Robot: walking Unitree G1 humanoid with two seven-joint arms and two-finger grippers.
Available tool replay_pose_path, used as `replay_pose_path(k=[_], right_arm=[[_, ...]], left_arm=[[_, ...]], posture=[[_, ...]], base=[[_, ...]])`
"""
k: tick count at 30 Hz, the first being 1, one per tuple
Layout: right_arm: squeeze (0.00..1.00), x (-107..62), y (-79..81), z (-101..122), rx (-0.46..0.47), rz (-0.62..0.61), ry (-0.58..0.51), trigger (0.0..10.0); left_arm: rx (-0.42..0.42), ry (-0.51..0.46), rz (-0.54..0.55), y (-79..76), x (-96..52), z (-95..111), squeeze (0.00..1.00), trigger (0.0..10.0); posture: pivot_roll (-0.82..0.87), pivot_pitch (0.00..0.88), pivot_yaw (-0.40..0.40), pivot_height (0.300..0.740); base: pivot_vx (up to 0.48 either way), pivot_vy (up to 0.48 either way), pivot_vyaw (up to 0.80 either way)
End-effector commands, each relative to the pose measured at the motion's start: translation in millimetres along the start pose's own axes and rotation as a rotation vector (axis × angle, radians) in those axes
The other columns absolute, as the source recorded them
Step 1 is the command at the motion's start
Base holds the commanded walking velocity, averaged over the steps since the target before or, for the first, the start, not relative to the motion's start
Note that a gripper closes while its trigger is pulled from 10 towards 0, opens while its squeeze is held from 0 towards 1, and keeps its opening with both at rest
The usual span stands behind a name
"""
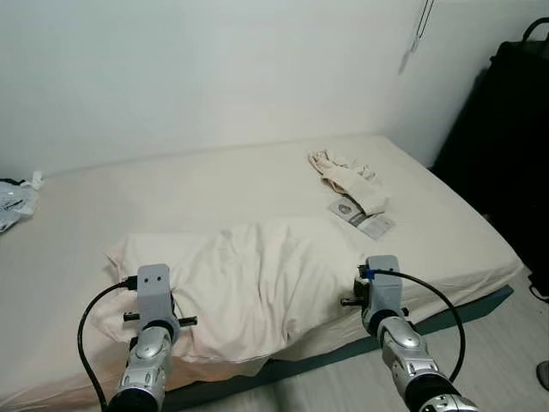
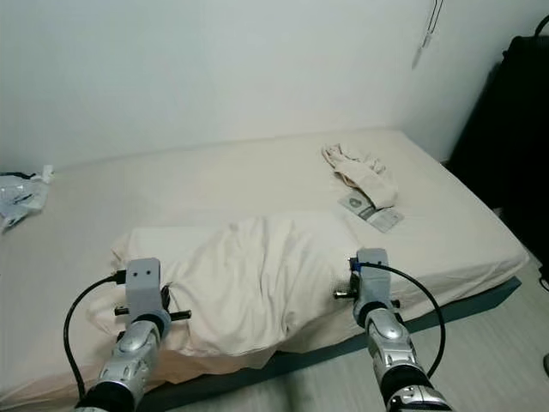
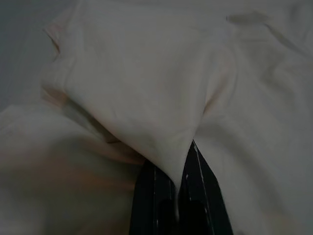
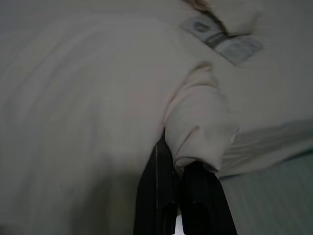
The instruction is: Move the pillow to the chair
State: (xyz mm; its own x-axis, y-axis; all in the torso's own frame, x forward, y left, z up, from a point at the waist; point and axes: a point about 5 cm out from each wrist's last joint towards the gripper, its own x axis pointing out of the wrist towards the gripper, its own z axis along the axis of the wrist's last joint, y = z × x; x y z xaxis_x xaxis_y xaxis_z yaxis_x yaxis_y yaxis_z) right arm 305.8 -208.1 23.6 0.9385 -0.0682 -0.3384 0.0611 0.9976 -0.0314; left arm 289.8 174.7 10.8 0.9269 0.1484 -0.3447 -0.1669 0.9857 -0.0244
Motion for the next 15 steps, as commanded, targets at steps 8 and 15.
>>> replay_pose_path(k=[8,15], right_arm=[[0.00,17.8,-11.7,49,0.010,-0.114,-0.094,10.0],[0.00,25.9,-26.0,79,0.099,-0.185,-0.123,10.0]], left_arm=[[0.001,-0.022,-0.038,-13.1,1.5,4,0.00,10.0],[-0.016,-0.020,-0.043,-16.6,4.7,9,0.00,10.0]], posture=[[-0.05,0.034,-0.013,0.740],[-0.08,0.056,0.015,0.740]], base=[[0.000,0.000,0.00],[0.000,0.000,0.00]])
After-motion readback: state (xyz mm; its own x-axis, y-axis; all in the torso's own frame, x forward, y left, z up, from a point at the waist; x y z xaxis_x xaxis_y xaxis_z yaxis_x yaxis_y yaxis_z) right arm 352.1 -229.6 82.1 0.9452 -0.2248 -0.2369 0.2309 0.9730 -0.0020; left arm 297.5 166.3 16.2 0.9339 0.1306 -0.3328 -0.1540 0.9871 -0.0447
